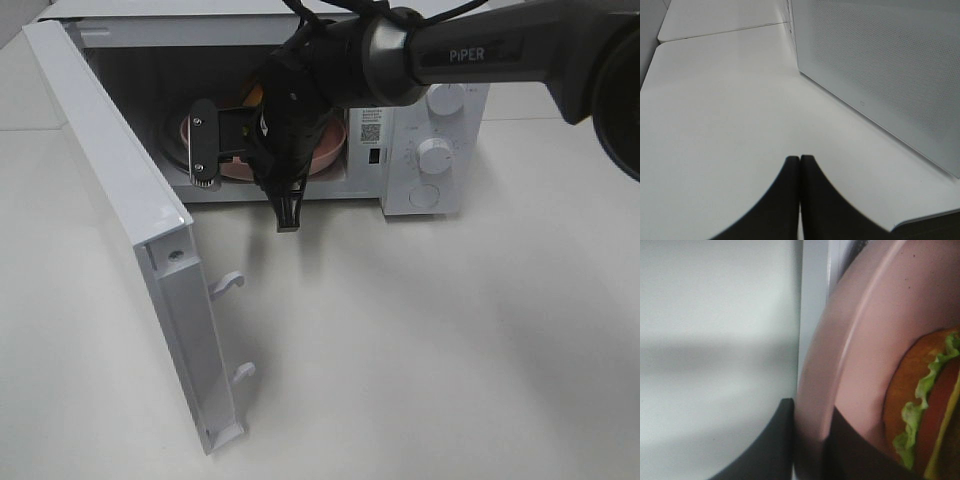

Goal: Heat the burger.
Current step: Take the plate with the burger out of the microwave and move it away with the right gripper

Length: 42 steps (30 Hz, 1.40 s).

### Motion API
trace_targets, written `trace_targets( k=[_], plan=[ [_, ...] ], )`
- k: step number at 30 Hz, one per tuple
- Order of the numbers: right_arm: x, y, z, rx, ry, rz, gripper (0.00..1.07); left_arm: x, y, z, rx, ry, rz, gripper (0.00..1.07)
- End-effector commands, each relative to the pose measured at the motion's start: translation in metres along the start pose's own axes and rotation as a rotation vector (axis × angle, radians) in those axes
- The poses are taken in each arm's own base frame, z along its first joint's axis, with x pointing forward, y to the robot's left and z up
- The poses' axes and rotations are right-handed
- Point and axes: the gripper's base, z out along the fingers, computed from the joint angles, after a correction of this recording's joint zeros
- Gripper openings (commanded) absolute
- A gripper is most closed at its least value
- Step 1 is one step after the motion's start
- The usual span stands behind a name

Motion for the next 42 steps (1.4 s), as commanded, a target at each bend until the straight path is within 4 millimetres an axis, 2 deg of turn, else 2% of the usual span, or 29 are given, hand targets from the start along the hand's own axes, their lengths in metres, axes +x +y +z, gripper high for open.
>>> trace_targets(
  k=[1,5,9,26,38,42],
  plan=[
    [-0.004,0.000,-0.012,-0.017,0.000,-0.025,0.00,0.000,0.000,-0.002,-0.008,-0.031,-0.007,0.00],
    [-0.010,0.009,-0.022,-0.023,-0.023,-0.107,0.00,0.000,0.000,-0.002,-0.008,-0.031,-0.007,0.00],
    [-0.008,0.012,-0.029,0.001,-0.051,-0.129,0.00,0.000,0.000,-0.002,-0.008,-0.031,-0.007,0.00],
    [0.019,0.058,-0.065,0.029,-0.118,-0.354,0.00,0.000,0.000,-0.002,-0.008,-0.031,-0.007,0.00],
    [0.030,0.071,-0.094,0.082,-0.160,-0.363,0.00,0.000,0.000,-0.002,-0.008,-0.031,-0.007,0.00],
    [0.034,0.077,-0.098,0.090,-0.165,-0.379,0.00,0.000,0.000,-0.002,-0.008,-0.031,-0.007,0.00]
  ],
)
